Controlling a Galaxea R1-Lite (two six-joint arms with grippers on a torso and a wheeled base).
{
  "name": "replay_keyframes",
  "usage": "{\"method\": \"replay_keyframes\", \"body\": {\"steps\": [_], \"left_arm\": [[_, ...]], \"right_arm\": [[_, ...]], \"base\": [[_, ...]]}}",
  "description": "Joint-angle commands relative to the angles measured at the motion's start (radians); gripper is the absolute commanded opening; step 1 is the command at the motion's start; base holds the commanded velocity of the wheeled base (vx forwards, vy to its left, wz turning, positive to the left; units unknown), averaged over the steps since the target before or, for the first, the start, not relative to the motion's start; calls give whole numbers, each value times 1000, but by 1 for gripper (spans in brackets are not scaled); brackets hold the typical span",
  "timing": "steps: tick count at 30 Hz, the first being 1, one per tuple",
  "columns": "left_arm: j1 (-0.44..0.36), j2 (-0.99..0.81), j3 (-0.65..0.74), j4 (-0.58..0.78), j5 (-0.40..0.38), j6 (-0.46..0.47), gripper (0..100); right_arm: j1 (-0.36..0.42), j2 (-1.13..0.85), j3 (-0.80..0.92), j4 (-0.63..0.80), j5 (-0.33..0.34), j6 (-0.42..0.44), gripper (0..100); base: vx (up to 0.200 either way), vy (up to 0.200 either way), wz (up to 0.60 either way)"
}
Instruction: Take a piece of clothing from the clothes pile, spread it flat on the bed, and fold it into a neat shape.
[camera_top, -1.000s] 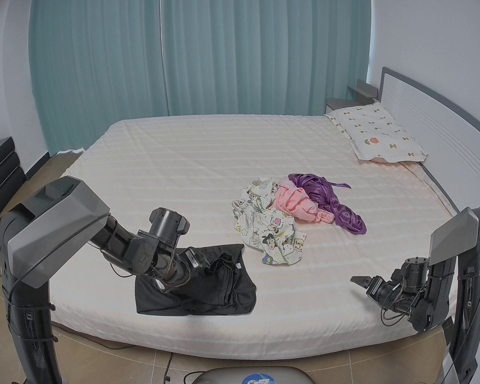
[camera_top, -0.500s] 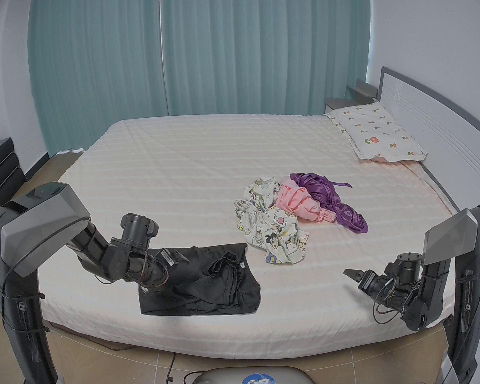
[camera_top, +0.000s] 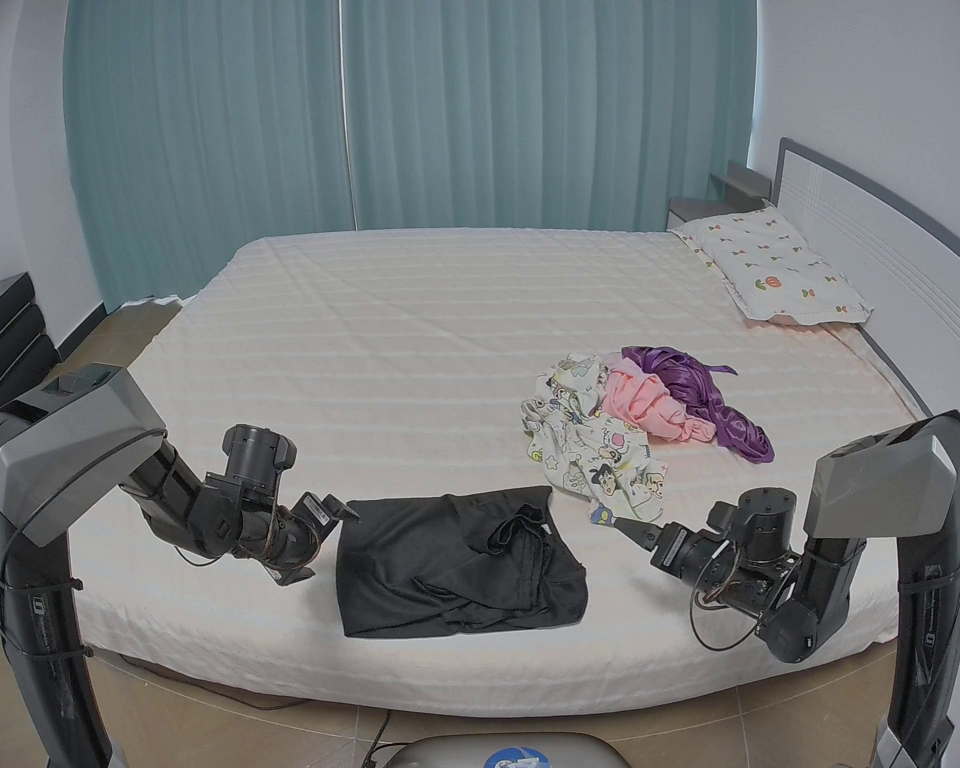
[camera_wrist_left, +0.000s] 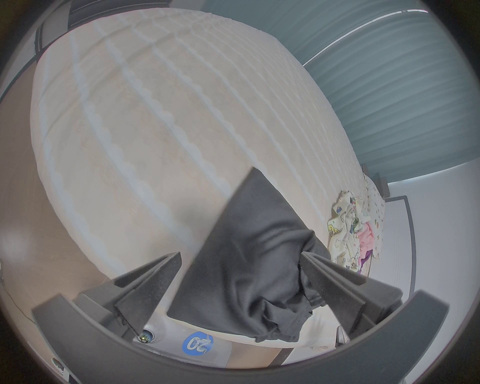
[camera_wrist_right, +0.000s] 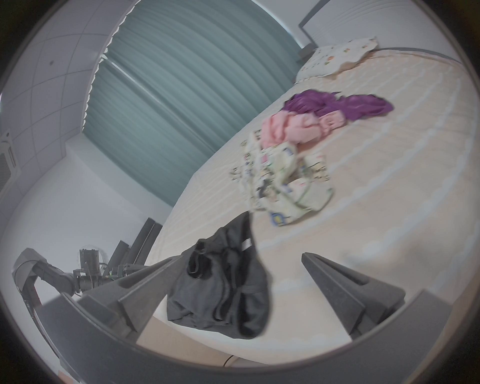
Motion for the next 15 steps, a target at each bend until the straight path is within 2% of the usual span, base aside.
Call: {"method": "replay_keyframes", "body": {"steps": [1,8,15], "left_arm": [[7,-1,6,-2,-11,-2,100],[9,0,6,-2,-11,-2,100],[7,2,8,-2,-2,-2,100]], "right_arm": [[93,-2,-113,91,-33,1,100],[133,22,-236,213,-58,2,100],[118,80,-264,224,-87,5,100]], "base": [[0,200,0],[0,200,0],[0,0,0]]}}
